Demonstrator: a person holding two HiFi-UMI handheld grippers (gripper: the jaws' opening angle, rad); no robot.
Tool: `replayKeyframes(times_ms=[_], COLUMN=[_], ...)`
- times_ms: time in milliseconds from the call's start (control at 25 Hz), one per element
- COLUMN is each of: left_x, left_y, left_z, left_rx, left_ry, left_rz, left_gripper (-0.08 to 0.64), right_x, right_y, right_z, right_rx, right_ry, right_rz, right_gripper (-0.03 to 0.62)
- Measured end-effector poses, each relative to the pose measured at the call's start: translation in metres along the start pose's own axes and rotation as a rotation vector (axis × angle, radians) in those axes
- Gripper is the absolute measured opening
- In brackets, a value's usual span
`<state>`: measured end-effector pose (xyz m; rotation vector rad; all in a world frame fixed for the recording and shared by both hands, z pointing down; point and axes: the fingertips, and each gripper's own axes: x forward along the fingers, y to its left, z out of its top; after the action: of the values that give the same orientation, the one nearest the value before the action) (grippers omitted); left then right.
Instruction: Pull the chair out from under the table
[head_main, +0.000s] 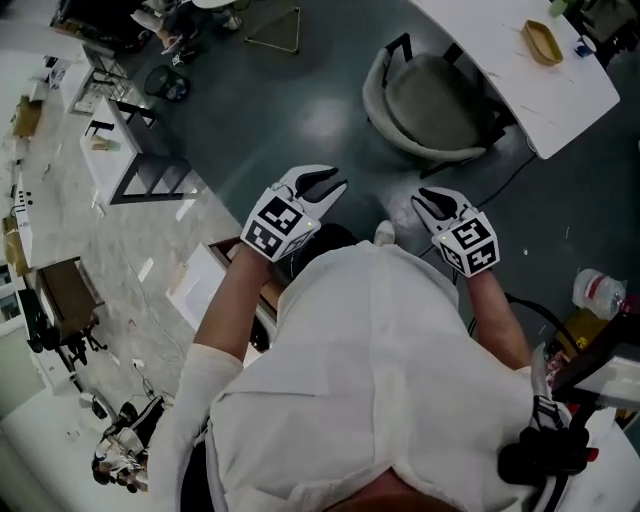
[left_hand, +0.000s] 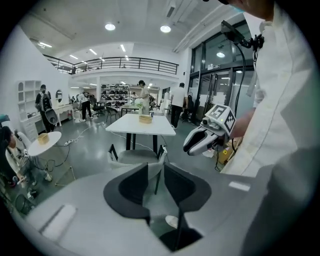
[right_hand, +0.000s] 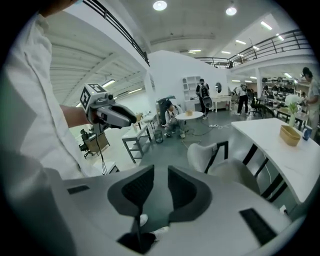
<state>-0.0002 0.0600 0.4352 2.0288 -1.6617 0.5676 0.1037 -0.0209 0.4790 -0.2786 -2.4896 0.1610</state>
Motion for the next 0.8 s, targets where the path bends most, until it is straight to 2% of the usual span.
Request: replayKeyframes(times_ms=[80, 160, 400, 600, 800], left_x=[0.016, 0.039, 0.105, 0.139, 0.190], left_y=[0.018, 0.036, 0.094, 0.132, 0.127], left_z=[0.004, 0.006, 0.009, -0.013, -0.021], left_rx=[0.039, 0.086, 0.291, 0.495, 0.665], left_ry=[0.036, 0.073, 0.201, 0.308, 0.413], left_rz=[-0.045, -0.104, -0.300, -0.505, -0.662], left_gripper=[0.094, 0.104, 0.134, 0.161, 0.190], right_x=[0.009, 0.019, 0.068, 0.127, 0.143], right_y=[-0.018, -0.038, -0.091, -0.092, -0.120], right_z=[0.002, 0.001, 0.007, 0.008, -0.009], right_rx=[0.020, 0.037, 0.026, 0.028, 0.035], right_ry=[0.027, 0.049, 0.122, 0.223, 0.298], right_rz=[-0.025, -0.053, -0.138, -0.208, -0.237], right_gripper=[0.099, 0.106, 0.120, 0.132, 0.143])
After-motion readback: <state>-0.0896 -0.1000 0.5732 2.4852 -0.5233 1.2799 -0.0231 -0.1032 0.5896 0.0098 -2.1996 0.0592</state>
